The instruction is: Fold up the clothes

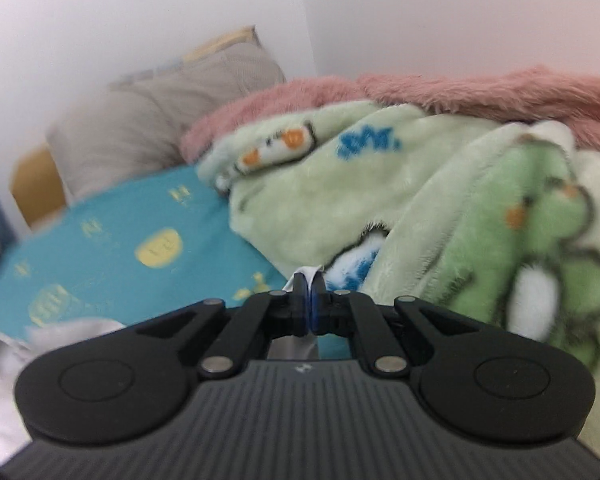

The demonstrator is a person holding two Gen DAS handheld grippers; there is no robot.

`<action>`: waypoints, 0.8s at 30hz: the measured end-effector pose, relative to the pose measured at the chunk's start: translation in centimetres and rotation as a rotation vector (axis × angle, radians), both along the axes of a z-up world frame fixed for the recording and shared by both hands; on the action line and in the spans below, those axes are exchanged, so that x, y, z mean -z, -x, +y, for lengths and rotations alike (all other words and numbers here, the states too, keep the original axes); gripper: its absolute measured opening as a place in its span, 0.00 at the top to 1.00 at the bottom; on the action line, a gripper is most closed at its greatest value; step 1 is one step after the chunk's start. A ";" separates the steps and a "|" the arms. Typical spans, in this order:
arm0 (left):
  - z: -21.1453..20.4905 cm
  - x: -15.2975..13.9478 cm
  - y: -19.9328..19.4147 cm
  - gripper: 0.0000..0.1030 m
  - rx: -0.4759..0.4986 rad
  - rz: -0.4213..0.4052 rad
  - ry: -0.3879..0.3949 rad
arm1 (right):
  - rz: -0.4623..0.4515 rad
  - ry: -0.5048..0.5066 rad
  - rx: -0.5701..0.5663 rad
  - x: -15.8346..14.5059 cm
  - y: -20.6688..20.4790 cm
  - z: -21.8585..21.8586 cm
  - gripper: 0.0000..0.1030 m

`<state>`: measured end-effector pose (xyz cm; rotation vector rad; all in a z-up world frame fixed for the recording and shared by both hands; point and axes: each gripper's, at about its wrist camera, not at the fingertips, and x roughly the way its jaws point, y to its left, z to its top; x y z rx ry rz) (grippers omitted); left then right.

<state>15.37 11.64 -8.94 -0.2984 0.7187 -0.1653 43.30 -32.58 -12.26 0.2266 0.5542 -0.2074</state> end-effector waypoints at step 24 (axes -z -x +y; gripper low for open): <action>-6.7 -2.0 8.9 0.33 0.362 -0.038 0.003 | -0.008 -0.230 -0.069 -10.4 31.7 6.8 0.17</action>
